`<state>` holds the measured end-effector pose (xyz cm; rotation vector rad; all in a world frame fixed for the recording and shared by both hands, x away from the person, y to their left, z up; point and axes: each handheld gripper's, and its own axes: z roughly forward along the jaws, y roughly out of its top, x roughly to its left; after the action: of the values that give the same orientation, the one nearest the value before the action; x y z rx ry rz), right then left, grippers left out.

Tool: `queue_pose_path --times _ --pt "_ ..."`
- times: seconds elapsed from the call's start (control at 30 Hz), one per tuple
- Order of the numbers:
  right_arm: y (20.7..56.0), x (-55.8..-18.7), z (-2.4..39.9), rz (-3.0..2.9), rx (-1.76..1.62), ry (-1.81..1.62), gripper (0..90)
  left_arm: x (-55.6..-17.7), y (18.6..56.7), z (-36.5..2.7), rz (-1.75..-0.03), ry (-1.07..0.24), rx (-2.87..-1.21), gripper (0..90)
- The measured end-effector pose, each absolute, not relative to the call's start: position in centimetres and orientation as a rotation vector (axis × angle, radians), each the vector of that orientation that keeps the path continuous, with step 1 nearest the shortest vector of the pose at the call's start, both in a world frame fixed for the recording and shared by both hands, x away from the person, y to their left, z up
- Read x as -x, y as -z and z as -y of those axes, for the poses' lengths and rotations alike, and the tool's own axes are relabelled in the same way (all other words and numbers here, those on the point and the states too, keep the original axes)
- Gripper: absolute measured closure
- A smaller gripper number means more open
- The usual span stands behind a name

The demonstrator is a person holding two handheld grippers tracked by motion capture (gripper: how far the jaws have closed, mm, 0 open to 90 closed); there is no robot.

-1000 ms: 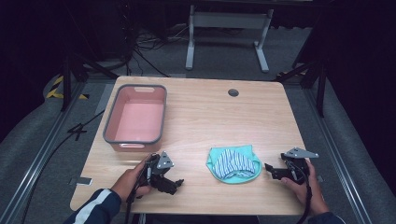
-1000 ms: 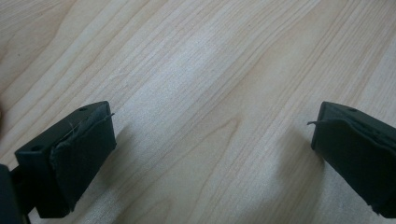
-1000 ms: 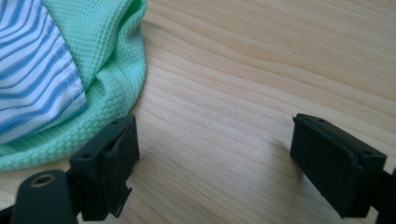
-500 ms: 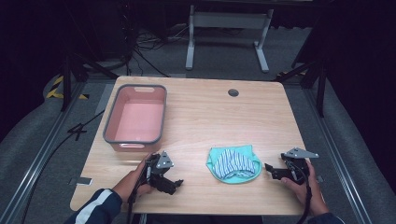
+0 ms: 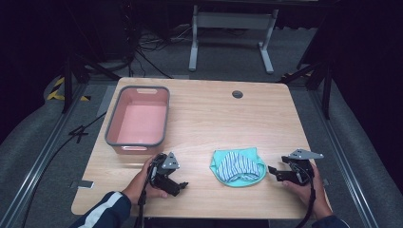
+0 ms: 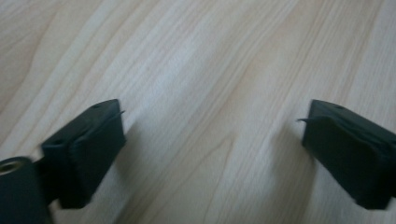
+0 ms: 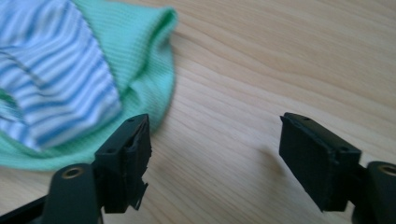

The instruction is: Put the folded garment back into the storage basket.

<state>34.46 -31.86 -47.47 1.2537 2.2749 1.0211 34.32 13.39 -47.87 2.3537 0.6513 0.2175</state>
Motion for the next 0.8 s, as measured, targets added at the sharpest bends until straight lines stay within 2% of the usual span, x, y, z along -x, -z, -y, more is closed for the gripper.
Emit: queue_pose_path --times 0.07,0.13,0.2,0.47,0.8 --pt "47.0 -34.5 31.3 -2.287 -1.219 -1.024 31.7 -34.5 47.6 -12.8 -0.620 -0.197 -2.356 22.6" --pt "46.5 -34.5 30.6 -2.292 -1.180 -1.037 35.2 -34.9 47.3 -12.1 -0.609 -0.202 -2.347 19.7" --pt "46.2 -34.5 30.2 -2.292 -1.162 -1.033 36.2 -35.0 47.1 -11.7 -0.605 -0.191 -2.343 27.0" --pt "45.0 -35.6 28.3 -2.307 -1.089 -1.062 41.3 -36.8 46.0 -7.9 -0.602 -0.229 -2.305 31.4" --pt "45.8 -37.2 27.4 -2.340 -1.107 -1.054 46.6 -39.3 46.5 -5.9 -0.683 -0.217 -2.229 32.9"
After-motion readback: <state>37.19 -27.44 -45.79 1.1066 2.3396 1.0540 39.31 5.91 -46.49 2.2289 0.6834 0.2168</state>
